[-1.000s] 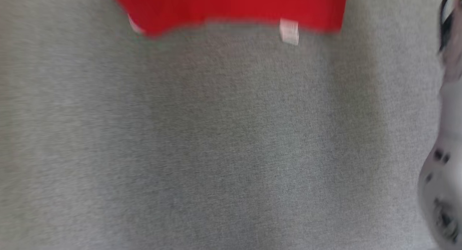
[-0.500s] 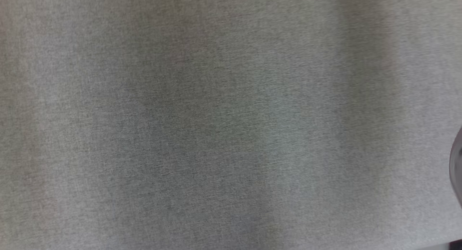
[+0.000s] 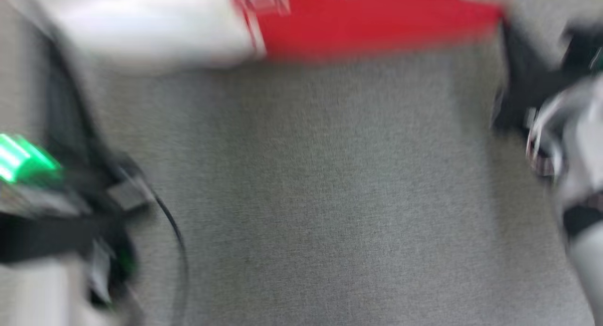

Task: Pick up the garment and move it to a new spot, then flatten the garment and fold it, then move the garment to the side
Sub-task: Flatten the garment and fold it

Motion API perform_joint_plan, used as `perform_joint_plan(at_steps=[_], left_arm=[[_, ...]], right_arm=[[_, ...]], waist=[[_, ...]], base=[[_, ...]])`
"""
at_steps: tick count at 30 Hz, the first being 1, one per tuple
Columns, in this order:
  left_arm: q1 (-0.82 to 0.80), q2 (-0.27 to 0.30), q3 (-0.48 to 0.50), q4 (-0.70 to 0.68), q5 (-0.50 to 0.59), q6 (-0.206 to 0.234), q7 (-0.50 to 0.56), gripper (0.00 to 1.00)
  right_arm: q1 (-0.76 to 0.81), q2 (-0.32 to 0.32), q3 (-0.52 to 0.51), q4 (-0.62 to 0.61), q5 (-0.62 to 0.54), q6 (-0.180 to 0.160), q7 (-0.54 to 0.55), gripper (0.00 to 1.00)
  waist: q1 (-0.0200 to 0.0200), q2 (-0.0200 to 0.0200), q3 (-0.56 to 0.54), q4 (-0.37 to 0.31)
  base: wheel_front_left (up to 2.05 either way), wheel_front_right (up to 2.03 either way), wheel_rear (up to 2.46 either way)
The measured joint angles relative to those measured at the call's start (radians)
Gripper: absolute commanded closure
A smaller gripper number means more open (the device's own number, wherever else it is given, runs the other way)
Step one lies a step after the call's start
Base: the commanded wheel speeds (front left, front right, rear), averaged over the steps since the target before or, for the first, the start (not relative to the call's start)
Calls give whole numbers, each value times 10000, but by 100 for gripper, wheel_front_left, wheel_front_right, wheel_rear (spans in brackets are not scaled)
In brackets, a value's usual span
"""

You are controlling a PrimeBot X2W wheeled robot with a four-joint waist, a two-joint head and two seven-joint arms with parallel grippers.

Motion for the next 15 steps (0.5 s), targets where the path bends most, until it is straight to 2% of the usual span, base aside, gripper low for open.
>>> perform_joint_plan(at_steps=[2, 6, 10, 15], left_arm=[[1238, -320, -244, 182, 17, 0, 0, 100], [2934, -441, -1026, 855, 408, -2, 0, 100], [4217, -612, -1177, 1553, 297, -2, 0, 100], [5179, -606, -1319, 2324, 207, -2, 0, 100]], right_arm=[[1196, -244, -15, -337, 36, 0, 884, 100], [3355, -483, -322, -1559, 21, 0, 2533, 100], [5238, -318, -940, -3037, -236, 0, 4134, 100], [7539, 274, -1835, -4911, -291, 0, 6002, 100]], waist=[[0, 0, -443, 73], [-2, -1, -1355, 205], [-2, -1, -2203, 330], [-3, -2, -3103, 515]], base=[[0, 0, 0], [0, 0, 0], [0, 0, 0], [0, 0, 0]])
